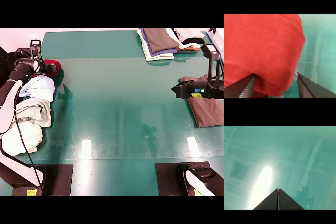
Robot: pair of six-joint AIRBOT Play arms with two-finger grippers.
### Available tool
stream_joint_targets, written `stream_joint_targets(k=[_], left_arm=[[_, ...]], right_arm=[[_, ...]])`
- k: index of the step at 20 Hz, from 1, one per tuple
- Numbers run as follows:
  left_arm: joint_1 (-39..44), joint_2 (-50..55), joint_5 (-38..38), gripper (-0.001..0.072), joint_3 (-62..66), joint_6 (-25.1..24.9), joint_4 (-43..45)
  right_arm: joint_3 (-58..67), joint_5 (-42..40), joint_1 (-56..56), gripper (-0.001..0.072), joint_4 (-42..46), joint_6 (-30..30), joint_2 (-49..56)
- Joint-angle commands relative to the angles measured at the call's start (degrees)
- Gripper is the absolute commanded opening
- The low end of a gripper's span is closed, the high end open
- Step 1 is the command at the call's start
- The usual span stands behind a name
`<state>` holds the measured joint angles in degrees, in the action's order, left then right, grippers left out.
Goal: Fold the shirts.
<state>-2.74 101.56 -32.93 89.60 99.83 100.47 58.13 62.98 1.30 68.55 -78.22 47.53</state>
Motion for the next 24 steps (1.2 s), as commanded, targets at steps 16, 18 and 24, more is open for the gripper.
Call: stream_joint_targets(k=[16, 18, 24], left_arm=[[9.1, -33.3, -7.2, 0.0026, 9.2, -9.4, -0.4], [14.1, -39.6, -10.5, 0.0026, 9.2, -10.5, -0.5], [30.3, -39.4, -22.4, 0.0027, 8.4, -10.4, -10.3]], right_arm=[[12.6, -5.1, 0.0, 0.0017, 0.1, 0.1, -2.4], [16.6, -6.1, 0.0, 0.0017, 0.1, 0.1, -2.4], [23.3, -5.2, 0.1, 0.0016, 0.1, 0.1, -2.5]])
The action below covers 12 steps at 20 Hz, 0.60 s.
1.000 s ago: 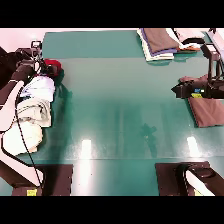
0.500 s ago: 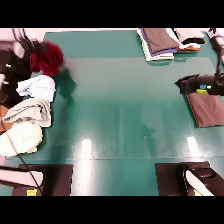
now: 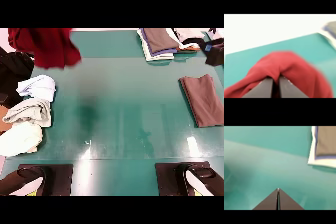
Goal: Fold the shirts.
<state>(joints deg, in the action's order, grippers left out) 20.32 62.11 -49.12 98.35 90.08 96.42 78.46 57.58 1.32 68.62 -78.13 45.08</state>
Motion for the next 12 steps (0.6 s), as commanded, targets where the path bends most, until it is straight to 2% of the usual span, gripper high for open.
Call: stream_joint_targets(k=[1, 2, 3, 4, 5, 8, 12], left_arm=[[9.9, 1.9, -7.7, 0.0027, -1.0, -0.6, -8.2], [12.6, 4.0, -9.2, 0.0028, -1.9, -0.6, -9.9], [14.8, 6.2, -10.2, 0.0076, -2.8, -0.6, -11.8], [16.4, 8.1, -10.3, 0.0364, -3.6, -0.5, -14.0], [17.3, 9.9, -10.2, 0.0555, -4.2, -0.5, -16.6], [15.2, 12.2, -9.5, 0.0557, -4.3, -0.3, -16.8], [5.8, 13.2, -9.8, 0.0556, -6.6, 3.1, -17.5]], right_arm=[[3.4, 0.6, 0.0, 0.0017, 0.0, 0.0, 0.0], [3.4, 1.0, 0.0, 0.0016, -0.1, 0.0, -0.1], [3.3, 1.6, 0.0, 0.0016, 0.0, 0.0, -0.1], [3.3, 2.6, 0.0, 0.0016, -0.1, 0.0, -0.1], [3.3, 3.5, 0.0, 0.0016, -0.1, 0.0, -0.1], [3.3, 4.4, 0.0, 0.0017, -0.1, 0.0, -0.1], [3.3, 4.3, 0.0, 0.0016, 0.0, 0.0, 0.0]])
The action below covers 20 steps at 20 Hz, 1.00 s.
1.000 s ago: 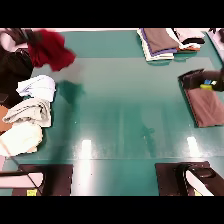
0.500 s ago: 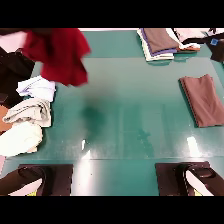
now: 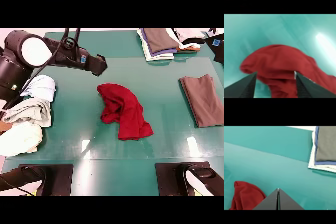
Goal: Fold the shirts.
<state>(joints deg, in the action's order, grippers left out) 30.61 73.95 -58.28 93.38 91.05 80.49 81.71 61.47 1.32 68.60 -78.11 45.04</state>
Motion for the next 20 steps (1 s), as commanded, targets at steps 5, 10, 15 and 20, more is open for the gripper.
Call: stream_joint_targets(k=[5, 10, 15, 20], left_arm=[[-9.8, 7.0, 3.3, 0.0556, -15.0, 2.4, -11.7], [-9.8, 17.1, 8.6, 0.0556, -21.0, -0.7, -28.4], [-9.3, 21.9, 10.1, 0.0557, -21.0, -9.4, -43.3], [-8.1, 21.9, 9.8, 0.0208, -21.0, -10.6, -42.3]], right_arm=[[0.1, 0.5, 0.0, 0.0016, 0.1, 0.0, 0.0], [0.1, 0.5, 0.0, 0.0017, 0.0, 0.0, 0.0], [0.1, 0.5, 0.0, 0.0016, 0.0, 0.0, 0.0], [0.1, 0.8, 0.0, 0.0017, 0.0, 0.0, 0.0]])
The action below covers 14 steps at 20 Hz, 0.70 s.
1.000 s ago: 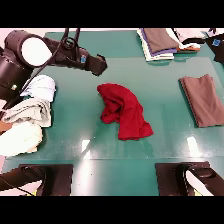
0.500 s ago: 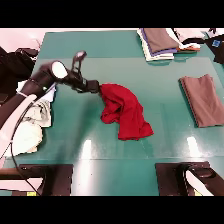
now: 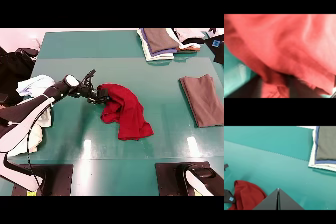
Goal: Fold the shirts.
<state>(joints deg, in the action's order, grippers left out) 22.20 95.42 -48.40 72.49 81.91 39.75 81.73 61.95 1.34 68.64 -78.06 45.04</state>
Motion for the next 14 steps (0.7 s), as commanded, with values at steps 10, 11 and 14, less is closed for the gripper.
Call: stream_joint_targets(k=[10, 11, 14], left_arm=[[-4.4, -7.5, -5.9, 0.0027, 3.2, -2.5, 11.4], [-4.4, -7.6, -7.3, 0.0027, 3.2, -2.5, 12.1], [-4.4, -7.6, -9.7, 0.0027, 3.1, -2.4, 13.8]], right_arm=[[-21.4, 14.3, 0.2, 0.0151, -1.6, -2.1, 6.8], [-26.1, 12.9, 0.7, 0.0405, -4.3, -2.1, 9.2], [-36.1, 4.8, 4.4, 0.0475, -14.7, 0.6, 17.4]])
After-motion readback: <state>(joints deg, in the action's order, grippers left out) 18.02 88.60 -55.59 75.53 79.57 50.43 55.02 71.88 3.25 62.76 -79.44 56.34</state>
